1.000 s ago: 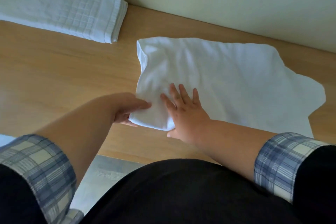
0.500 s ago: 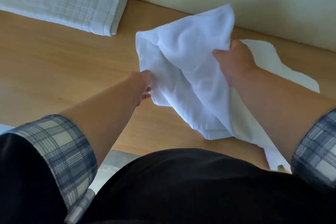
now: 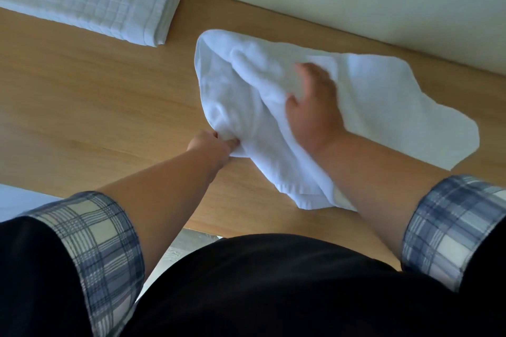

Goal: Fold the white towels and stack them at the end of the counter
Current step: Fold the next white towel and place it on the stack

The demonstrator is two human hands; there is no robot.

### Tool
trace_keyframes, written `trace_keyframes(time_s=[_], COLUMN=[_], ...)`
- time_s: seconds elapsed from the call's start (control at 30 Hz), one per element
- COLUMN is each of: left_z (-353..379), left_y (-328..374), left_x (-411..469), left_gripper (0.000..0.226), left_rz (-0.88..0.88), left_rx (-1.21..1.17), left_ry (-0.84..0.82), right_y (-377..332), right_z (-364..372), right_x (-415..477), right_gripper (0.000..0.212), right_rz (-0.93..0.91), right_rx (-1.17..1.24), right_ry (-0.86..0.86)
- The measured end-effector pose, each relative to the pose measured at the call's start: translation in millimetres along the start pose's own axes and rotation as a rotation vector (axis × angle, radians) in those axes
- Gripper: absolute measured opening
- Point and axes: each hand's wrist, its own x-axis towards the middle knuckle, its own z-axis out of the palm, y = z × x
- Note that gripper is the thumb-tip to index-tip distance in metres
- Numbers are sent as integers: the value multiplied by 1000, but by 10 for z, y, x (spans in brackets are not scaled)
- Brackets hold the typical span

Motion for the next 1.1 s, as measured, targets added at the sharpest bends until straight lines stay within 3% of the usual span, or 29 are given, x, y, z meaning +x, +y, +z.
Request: trace_keyframes(time_s=[0.07, 0.1, 0.2, 0.33, 0.43, 0.5, 0.6, 0.67, 0.73, 0.8, 1.0, 1.1], left_z=[-1, 7, 2, -111, -266, -367, -459, -467, -420, -311, 18, 119], left_y=[-32, -50, -50, -35, 54, 78, 43, -7, -72, -132, 38, 118], left_x=[-8, 9, -32, -89, -79, -65, -75, -33, 47, 100, 87, 117], left_gripper=[23, 21, 17, 15, 13, 13, 28, 42, 38, 32, 20, 21], left_rz=[3, 32, 234, 411, 336, 205, -16, -105, -162, -149, -119, -40], left_rx=[-47, -28, 37, 18, -143, -302, -587, -751, -766, -621, -584, -532], left_ry=[-16, -8, 54, 154, 157, 51, -252, -270, -127, -59, -277, -321], right_y=[-289, -374, -312, -177, -197, -216, -258, -325, -379, -389, -387, -382], right_z=[156, 240, 468, 570, 567, 543, 491, 449, 394, 354, 412, 412], right_x=[-264, -401, -634, -556, -546, -603, -617, -578, -510, -446, -466, -486], right_gripper=[52, 55, 92, 118, 123, 111, 62, 40, 33, 25, 18, 11], right_rz=[-231, -259, -153, -131, -72, -93, -195, -82, 125, 232, 367, 294], right_rx=[136, 153, 10, -144, -109, -107, -32, 81, 202, 266, 333, 352], right_ry=[-169, -306, -601, -640, -648, -596, -422, -331, -183, -83, -63, -183])
